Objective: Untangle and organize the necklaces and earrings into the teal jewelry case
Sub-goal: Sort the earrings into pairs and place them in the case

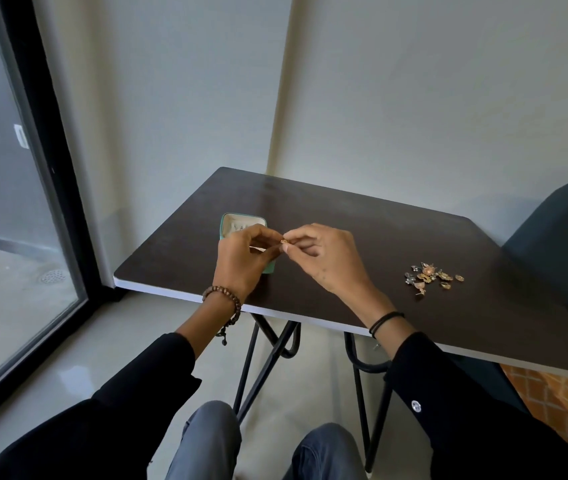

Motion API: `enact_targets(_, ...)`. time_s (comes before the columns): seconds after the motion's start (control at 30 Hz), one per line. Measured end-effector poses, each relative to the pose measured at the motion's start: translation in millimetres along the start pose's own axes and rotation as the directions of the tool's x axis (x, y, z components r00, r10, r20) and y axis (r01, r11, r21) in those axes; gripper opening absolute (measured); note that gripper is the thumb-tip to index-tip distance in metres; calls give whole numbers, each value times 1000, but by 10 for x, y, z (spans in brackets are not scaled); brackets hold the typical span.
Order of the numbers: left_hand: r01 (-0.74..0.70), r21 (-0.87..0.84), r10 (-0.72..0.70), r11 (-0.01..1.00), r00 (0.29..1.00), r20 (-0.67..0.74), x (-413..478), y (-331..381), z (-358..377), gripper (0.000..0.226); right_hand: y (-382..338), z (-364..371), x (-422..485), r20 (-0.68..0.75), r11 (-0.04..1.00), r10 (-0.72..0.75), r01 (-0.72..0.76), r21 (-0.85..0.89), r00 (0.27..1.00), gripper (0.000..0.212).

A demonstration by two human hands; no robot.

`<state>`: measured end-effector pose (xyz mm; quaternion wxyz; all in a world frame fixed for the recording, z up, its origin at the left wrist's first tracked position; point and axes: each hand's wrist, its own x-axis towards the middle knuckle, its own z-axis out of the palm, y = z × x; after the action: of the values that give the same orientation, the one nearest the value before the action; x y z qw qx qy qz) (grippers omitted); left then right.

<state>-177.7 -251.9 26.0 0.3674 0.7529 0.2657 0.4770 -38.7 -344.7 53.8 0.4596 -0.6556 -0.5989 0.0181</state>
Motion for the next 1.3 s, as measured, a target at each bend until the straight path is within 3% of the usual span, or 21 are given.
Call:
enact_targets(0.37, 109, 149, -122, 983, 989, 78, 59, -393, -210, 16, 179, 266, 105, 45, 996, 79, -78, -31, 996, 15)
enact_targets(0.63, 132, 103, -146, 986, 979, 143, -38, -547, -218, 37, 246, 365, 120, 99, 996, 69, -62, -68, 993, 13)
enact_targets(1.03, 166, 6, -165, 986, 976, 143, -52, -700, -206, 43, 298, 477, 222, 226, 981, -16, 59, -186, 974, 14)
enact_targets(1.3, 184, 33, -187, 982, 970, 156, -51, -691, -219, 45, 347, 568, 252, 292, 938, -62, 156, -309, 954, 20)
